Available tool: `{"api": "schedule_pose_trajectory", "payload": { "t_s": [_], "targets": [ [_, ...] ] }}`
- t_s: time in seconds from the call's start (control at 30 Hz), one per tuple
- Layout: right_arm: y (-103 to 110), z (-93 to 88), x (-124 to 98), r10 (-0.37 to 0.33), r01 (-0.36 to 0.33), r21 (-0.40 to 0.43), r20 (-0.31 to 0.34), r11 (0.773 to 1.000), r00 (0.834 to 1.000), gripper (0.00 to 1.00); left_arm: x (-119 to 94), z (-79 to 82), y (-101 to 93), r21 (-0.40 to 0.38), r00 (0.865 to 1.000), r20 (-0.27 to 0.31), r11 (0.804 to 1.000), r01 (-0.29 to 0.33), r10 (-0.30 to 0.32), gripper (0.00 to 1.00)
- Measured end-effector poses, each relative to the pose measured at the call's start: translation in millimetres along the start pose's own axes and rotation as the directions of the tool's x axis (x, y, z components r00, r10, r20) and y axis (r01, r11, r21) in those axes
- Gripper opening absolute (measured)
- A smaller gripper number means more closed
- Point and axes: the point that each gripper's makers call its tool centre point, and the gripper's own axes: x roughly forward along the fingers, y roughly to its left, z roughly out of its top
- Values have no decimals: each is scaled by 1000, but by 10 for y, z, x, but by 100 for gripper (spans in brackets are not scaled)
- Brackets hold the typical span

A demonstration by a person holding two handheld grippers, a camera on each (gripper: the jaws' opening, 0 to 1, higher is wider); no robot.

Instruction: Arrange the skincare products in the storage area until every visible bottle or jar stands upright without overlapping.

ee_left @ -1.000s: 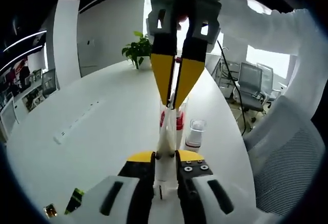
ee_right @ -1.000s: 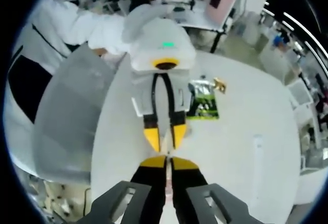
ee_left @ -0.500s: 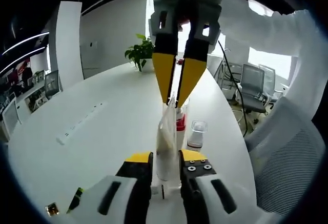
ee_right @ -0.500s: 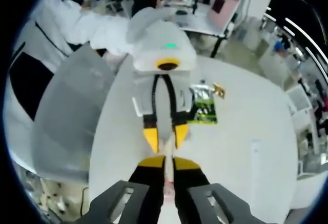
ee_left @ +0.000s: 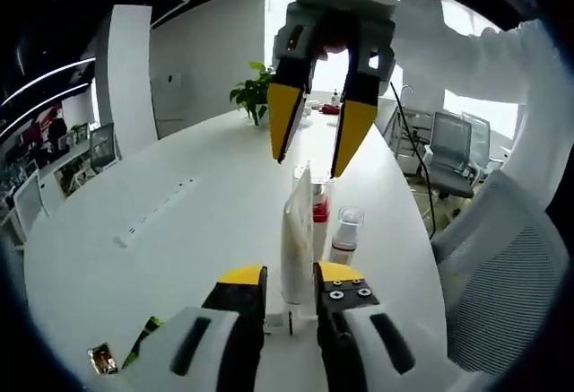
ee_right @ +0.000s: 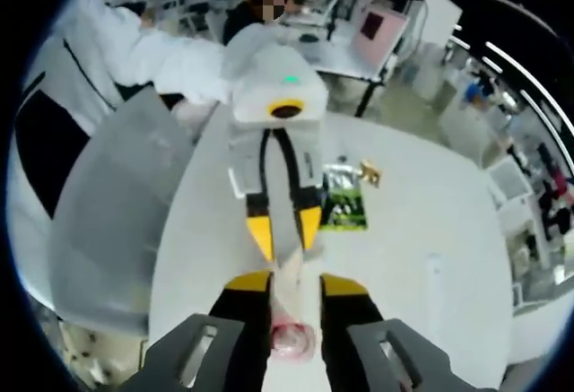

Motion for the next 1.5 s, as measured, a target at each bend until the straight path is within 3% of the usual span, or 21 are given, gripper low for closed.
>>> {"api": "schedule_pose_trajectory", "payload": {
  "t_s": [0.07,0.13,0.17,0.27,0.43,0.57,0.6,0.7,0.8,0.87,0.9,0.93,1.0,1.17,1.33,1.5],
  "targets": [
    [-57,11,-19,-43,43,17,21,999,999,0,-32,10,2,0,1000,5,1000,-5,5,13],
    [-80,-7,-50,-58,58,19,33,998,998,0,-74,34,55,-5,1000,21,1000,-22,22,13],
    [-71,-23,-66,-60,57,67,36,996,998,0,-93,47,64,-14,999,26,1000,-28,28,13],
    [-48,-3,-104,-72,66,104,62,992,995,0,-116,53,86,-32,999,33,999,-36,37,6],
    [37,18,-119,-102,91,116,90,989,991,0,-153,44,76,-75,998,47,996,-45,49,2],
    [87,-26,-159,-141,124,196,75,973,987,0,-257,27,56,-110,996,49,992,-67,73,2],
    [110,-29,-178,-144,126,182,84,975,986,0,-302,8,58,-105,996,41,991,-79,84,2],
    [111,-40,-220,-186,156,248,104,956,977,0,-423,-44,192,-71,986,22,984,-164,165,2],
    [182,-68,-224,-185,150,257,116,955,976,0,-517,-68,282,-96,980,43,977,-192,197,2],
    [255,-112,-215,-184,151,259,108,954,977,0,-588,-95,224,-118,978,43,973,-196,202,2],
    [240,-111,-239,-220,191,216,117,957,968,0,-625,-111,180,-102,976,36,973,-209,214,2],
    [278,-107,-244,-217,189,205,127,960,968,0,-648,-126,147,-87,974,25,971,-221,224,2],
    [352,-125,-257,-210,172,254,133,952,968,0,-716,-160,120,-85,971,19,969,-234,236,2],
    [456,-172,-284,-221,170,275,168,946,961,0,-849,-212,96,-102,963,32,960,-262,267,10],
    [513,-204,-312,-258,198,291,185,936,948,11,-953,-264,16,-92,958,16,955,-282,285,24],
    [609,-206,-356,-281,213,294,211,932,936,23,-1038,-308,-90,-120,968,19,961,-248,252,28]
  ]
}}
